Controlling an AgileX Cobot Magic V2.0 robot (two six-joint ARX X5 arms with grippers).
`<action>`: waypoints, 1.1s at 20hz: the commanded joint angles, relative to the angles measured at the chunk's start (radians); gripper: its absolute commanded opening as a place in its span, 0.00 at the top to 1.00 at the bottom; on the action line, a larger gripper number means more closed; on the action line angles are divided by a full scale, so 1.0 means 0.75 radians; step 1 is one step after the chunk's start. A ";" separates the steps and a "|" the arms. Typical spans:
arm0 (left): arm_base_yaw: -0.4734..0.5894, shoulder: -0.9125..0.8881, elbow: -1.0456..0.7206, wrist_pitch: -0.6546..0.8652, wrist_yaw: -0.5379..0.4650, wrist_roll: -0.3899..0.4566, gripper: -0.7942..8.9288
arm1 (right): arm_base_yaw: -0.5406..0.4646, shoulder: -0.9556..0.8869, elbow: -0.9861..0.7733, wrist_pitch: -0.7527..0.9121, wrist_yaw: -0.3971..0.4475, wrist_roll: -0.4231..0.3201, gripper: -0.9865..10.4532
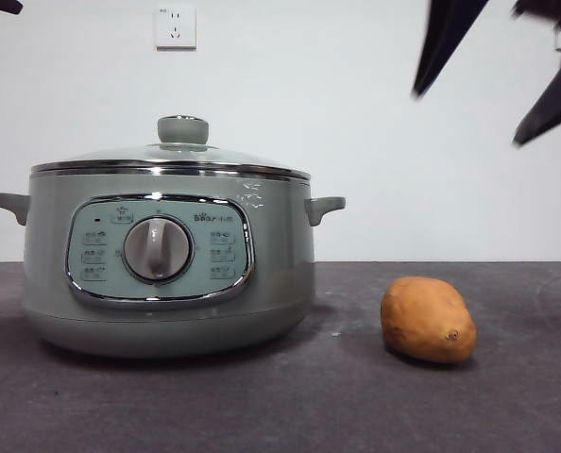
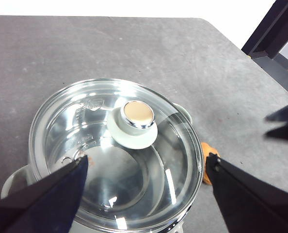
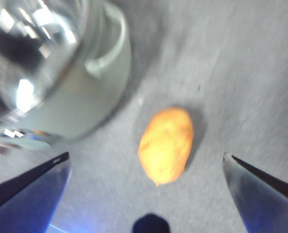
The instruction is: Pick up the potato,open the lid,put the potato in the pot,close the lid
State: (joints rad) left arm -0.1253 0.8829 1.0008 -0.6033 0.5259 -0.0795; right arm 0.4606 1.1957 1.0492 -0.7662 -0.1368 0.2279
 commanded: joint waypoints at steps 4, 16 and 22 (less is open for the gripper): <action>0.003 -0.002 0.005 0.005 -0.002 -0.009 0.50 | 0.151 0.260 0.002 0.055 0.188 0.125 0.39; 0.003 -0.002 0.005 -0.026 -0.002 -0.008 0.50 | 0.152 0.675 0.002 0.222 0.227 0.164 0.62; 0.003 -0.002 0.005 -0.025 -0.003 -0.008 0.50 | 0.146 0.659 0.002 0.232 0.226 0.163 0.91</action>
State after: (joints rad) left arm -0.1253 0.8829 1.0008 -0.6243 0.5259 -0.0795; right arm 0.5701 1.6947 1.0492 -0.5991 0.0296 0.3443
